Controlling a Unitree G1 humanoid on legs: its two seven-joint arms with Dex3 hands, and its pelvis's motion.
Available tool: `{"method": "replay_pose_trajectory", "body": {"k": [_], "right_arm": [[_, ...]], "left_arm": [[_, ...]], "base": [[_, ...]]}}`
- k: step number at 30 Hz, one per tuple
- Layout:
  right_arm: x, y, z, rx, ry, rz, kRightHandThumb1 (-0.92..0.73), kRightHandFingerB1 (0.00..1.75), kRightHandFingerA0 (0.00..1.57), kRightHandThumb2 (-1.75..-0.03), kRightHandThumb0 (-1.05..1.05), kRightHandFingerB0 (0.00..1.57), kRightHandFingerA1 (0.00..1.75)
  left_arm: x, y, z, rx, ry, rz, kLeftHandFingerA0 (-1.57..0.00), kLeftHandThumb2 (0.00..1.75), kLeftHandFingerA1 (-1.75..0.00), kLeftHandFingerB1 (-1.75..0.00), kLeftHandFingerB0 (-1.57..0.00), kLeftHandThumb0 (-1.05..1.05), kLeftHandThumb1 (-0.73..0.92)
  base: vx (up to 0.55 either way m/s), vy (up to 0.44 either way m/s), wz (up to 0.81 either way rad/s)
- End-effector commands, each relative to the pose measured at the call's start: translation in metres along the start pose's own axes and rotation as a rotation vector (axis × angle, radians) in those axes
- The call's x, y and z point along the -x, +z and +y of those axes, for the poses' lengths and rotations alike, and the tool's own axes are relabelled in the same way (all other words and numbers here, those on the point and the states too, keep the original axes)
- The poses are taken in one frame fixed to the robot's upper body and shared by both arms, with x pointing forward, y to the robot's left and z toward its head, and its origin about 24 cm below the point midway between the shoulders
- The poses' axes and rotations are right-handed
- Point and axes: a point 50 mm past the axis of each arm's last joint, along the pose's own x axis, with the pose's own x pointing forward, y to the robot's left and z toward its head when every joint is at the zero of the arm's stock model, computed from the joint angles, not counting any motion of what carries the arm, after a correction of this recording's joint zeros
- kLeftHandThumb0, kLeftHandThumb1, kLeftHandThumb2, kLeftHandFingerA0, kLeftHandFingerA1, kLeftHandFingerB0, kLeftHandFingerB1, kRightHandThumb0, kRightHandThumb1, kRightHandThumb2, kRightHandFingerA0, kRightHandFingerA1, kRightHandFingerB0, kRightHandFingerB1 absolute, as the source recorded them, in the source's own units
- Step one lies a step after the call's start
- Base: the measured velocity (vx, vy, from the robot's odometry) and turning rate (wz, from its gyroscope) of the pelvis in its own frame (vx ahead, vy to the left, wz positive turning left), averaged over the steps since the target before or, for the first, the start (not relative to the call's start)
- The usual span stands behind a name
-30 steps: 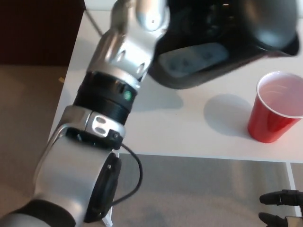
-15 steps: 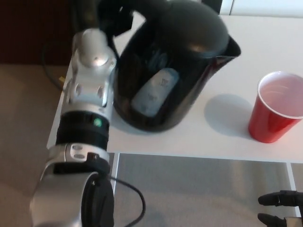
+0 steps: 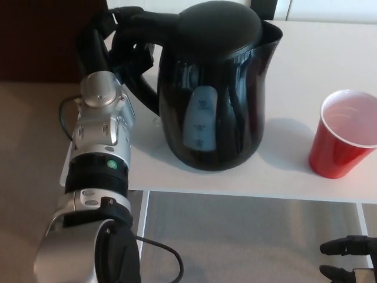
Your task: The robot walk towards a table in front and uses its left hand to pick up the pot from the base and pour water to the cup on the right hand side
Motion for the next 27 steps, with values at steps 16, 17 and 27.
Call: {"method": "replay_pose_trajectory", "body": {"k": [16, 17, 27], "right_arm": [[-0.001, 0.008, -0.01, 0.029, -0.02, -0.006, -0.22, 0.66, 0.99, -0.76, -0.6, 0.68, 0.83], [-0.001, 0.008, -0.01, 0.03, -0.018, -0.003, -0.34, 0.6, 1.05, -0.51, -0.56, 0.77, 0.76], [-0.001, 0.009, -0.011, 0.026, -0.02, -0.001, -0.34, 0.59, 1.09, -0.51, -0.55, 0.76, 0.77]], "left_arm": [[-0.001, 0.036, 0.002, -0.422, -0.389, -0.16, 0.0, 0.82, 0.0, -0.01, 0.0, -0.76, 0.44], [0.0, 0.037, 0.002, -0.433, -0.396, -0.163, 0.0, 0.81, 0.0, 0.0, 0.0, -0.76, 0.44], [-0.004, 0.044, 0.021, -0.669, -0.504, -0.127, 0.0, 0.79, -0.07, -0.06, 0.0, -0.66, 0.38]], "base": [[0.0, 0.0, 0.0], [0.0, 0.0, 0.0], [0.0, 0.0, 0.0]]}}
